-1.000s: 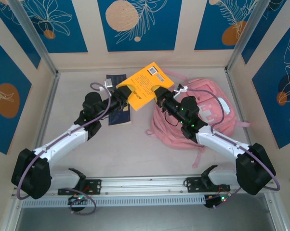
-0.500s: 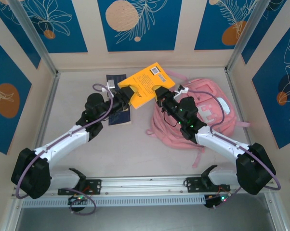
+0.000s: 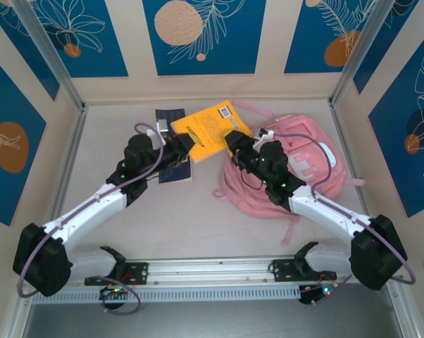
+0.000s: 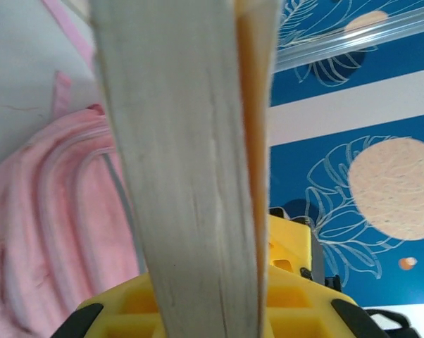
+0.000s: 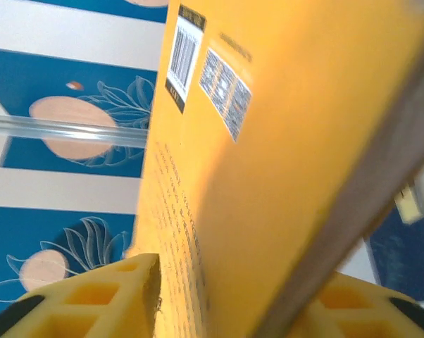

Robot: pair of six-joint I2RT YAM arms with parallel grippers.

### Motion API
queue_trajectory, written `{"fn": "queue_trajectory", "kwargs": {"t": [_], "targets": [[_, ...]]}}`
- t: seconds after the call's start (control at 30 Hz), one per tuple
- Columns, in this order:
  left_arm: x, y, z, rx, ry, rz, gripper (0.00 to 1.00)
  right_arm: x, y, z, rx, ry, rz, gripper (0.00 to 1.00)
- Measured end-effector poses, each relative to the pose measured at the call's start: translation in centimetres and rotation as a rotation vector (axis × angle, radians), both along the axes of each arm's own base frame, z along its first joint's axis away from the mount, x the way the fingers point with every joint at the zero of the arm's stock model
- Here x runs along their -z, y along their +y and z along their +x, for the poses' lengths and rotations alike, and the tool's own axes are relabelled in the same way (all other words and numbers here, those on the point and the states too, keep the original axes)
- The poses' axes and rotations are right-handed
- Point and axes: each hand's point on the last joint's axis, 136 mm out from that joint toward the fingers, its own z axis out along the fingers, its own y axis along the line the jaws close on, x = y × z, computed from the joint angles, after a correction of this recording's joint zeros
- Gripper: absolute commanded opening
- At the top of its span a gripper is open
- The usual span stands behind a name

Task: Pack the student bag

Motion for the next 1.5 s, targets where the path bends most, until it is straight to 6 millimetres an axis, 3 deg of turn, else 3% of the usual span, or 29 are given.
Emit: {"fn": "queue_trajectory", "kwargs": {"t": [0.1,0.23,0.37,0.47,0.57,0.7,0.83,0.97,1.3,1.5], "targets": [[-0.2,2.2,-0.8,-0.039,-0.017,0.128,0.00,0.9,-1.5,-1.1,0.000,0.031,-0.124,0.61],[-0.4,5.2,-2.2,-0.079,-0.038,0.304,0.00,1.6,-3.2,-1.5,-0.049,0.027,-0.328,0.58],[1.0,7.5,-3.4,-0.079,-0.027,0.469,0.00,3.7,-2.7,-0.7,-0.203,0.085,-0.587,0.53],[3.2,9.0,-4.1,-0.058,0.005,0.593,0.00,6.1,-1.2,-0.1,-0.352,0.122,-0.785,0.49],[4.9,10.1,-4.9,-0.037,0.030,0.696,0.00,9.8,-0.6,-1.0,-0.490,0.184,-0.966,0.47],[5.4,11.2,-5.5,-0.030,0.016,0.773,0.00,14.2,-1.0,-3.0,-0.640,0.296,-1.122,0.41],[5.7,11.9,-5.6,-0.037,-0.001,0.807,0.00,16.4,-1.7,-3.1,-0.680,0.354,-1.244,0.42],[6.2,12.4,-5.8,-0.035,-0.003,0.836,0.00,17.0,-3.0,-2.4,-0.651,0.364,-1.383,0.48],[6.6,12.6,-5.9,-0.035,-0.013,0.854,0.00,16.1,-7.6,1.0,-0.529,0.370,-1.597,0.86],[6.8,12.6,-6.0,-0.031,-0.010,0.858,0.00,16.9,-9.2,2.3,-0.508,0.399,-1.673,0.87]]}}
